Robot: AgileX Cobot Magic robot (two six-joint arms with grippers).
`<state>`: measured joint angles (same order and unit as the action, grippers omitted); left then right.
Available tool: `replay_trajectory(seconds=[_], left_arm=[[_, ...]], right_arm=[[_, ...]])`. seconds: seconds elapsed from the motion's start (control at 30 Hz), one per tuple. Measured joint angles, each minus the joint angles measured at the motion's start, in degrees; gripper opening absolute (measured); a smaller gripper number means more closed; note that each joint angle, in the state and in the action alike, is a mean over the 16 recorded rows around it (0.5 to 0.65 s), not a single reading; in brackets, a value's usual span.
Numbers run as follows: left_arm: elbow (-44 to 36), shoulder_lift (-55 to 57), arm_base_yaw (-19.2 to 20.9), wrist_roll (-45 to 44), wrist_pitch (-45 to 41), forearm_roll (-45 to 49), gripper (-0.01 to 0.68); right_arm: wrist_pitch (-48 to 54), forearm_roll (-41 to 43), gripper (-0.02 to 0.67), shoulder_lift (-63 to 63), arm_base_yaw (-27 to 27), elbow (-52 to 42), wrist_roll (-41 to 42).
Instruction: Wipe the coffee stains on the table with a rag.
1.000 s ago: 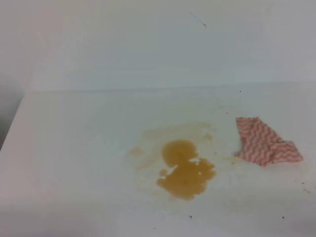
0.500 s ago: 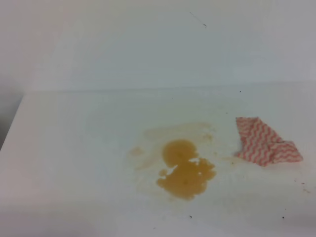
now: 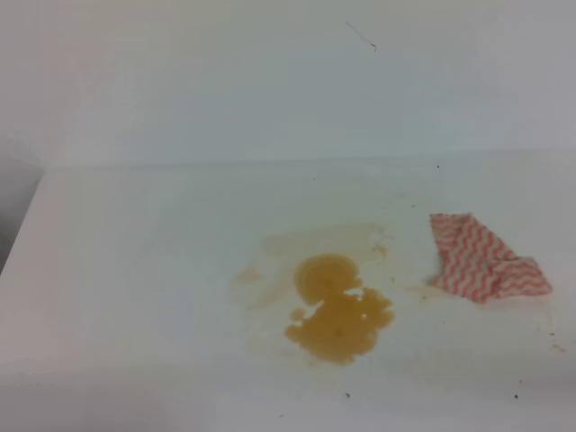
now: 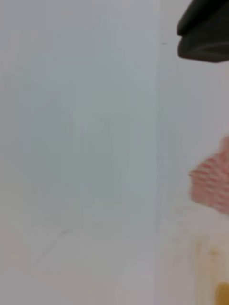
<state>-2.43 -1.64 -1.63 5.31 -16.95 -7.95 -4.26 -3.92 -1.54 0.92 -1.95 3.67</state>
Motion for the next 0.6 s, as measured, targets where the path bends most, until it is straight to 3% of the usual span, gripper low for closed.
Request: replay_trajectory(seconds=[0.33,0.6], left_arm=[[0.0,0.0,0.0,0.0,0.0,0.0,0.0],[0.0,0.0,0.0,0.0,0.0,0.0,0.0]], right_arm=[[-17.1,-0.01,-0.003,0.02,0.0,2.13,-4.88],[-11.78,0.03,-0.003,1.71,0.0,11.19,-8.68]])
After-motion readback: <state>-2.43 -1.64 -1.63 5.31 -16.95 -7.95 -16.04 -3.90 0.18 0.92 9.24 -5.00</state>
